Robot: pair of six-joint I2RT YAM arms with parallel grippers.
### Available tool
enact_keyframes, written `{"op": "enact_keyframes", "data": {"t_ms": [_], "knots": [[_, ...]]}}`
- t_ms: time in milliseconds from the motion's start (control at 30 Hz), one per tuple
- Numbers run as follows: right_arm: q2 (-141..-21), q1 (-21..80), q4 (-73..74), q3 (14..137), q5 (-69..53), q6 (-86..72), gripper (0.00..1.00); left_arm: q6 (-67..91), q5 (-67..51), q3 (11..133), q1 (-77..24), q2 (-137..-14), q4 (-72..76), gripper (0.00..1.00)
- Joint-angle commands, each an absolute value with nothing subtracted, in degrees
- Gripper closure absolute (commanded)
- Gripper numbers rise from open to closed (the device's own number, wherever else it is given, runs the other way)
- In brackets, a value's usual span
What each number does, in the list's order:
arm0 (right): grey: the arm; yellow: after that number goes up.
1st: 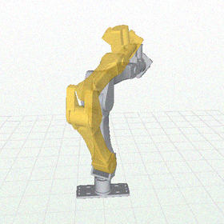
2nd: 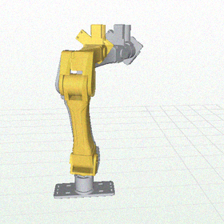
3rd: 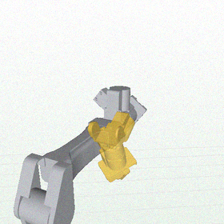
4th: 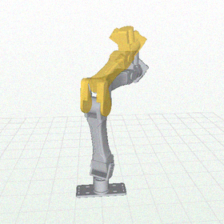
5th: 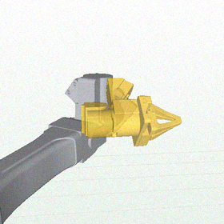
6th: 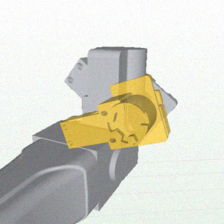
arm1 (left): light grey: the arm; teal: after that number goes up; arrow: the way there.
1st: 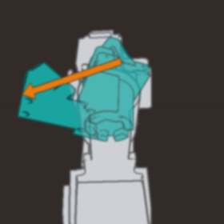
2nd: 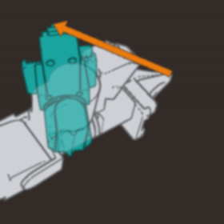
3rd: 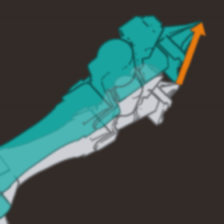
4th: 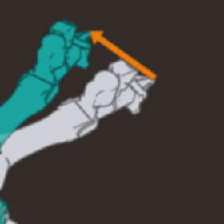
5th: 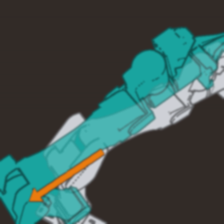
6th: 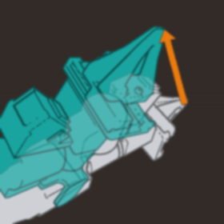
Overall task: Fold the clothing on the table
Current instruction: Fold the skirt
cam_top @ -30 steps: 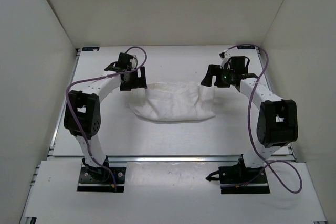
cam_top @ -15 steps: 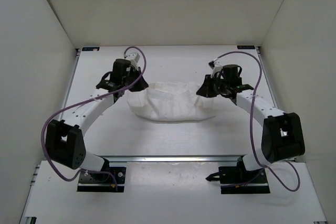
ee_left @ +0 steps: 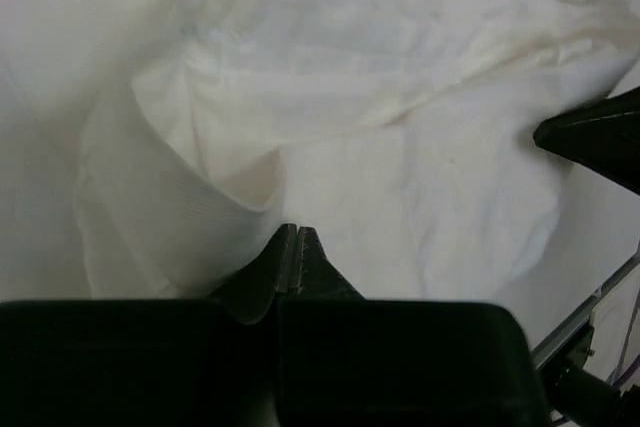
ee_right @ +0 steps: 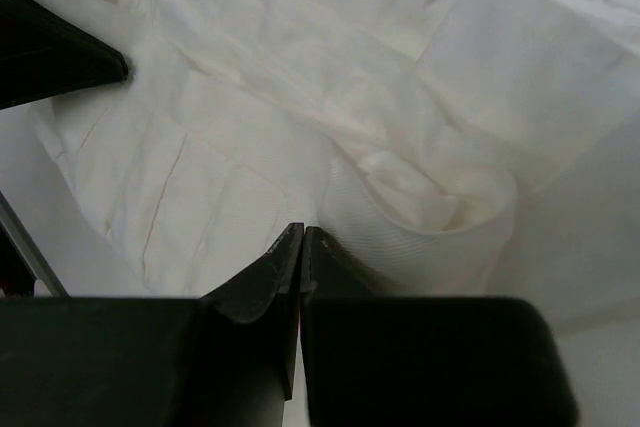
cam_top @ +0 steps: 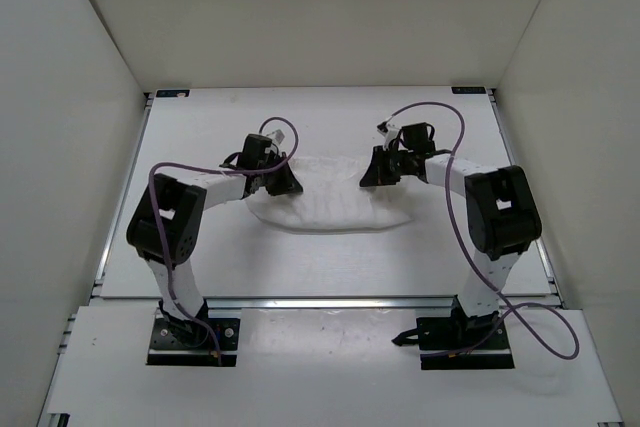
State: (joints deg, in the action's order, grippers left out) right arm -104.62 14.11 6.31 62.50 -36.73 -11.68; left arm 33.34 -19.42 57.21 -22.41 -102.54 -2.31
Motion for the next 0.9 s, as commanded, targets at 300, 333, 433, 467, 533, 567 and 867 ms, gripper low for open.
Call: {"op": "enact_keyframes", "data": {"t_ms": [300, 333, 433, 467, 533, 567, 867], "knots": [[-116.89, 5.63, 6.59, 71.89, -38.23, -8.79, 1.0, 36.74, -18.9, 62.93, -16.44, -113.64, 3.16, 1.0], [-117.76, 5.28, 6.68, 72.24, -38.49, -8.35, 1.0, 36.04, -19.07, 63.19, -16.26, -114.25, 2.99, 1.0], [-117.69, 4.75, 7.64, 74.0, -38.23, -8.44, 1.0, 35.07, -19.42, 64.33, -15.56, -114.7, 1.68, 1.0], [-117.34, 4.4, 7.73, 74.26, -38.15, -8.61, 1.0, 34.63, -19.77, 65.38, -15.21, -115.22, 0.97, 1.0], [-116.37, 3.61, 8.7, 77.06, -39.02, -9.31, 1.0, 33.58, -21.78, 67.84, -14.94, -115.14, 0.0, 1.0], [-114.89, 3.52, 9.31, 77.86, -39.28, -9.66, 1.0, 33.49, -23.1, 68.63, -14.85, -114.44, 0.09, 1.0], [-103.72, 5.71, 17.83, 85.78, -32.27, -6.25, 0.28, 21.1, -20.42, 80.33, -16.69, -104.26, -11.24, 0.28]]}}
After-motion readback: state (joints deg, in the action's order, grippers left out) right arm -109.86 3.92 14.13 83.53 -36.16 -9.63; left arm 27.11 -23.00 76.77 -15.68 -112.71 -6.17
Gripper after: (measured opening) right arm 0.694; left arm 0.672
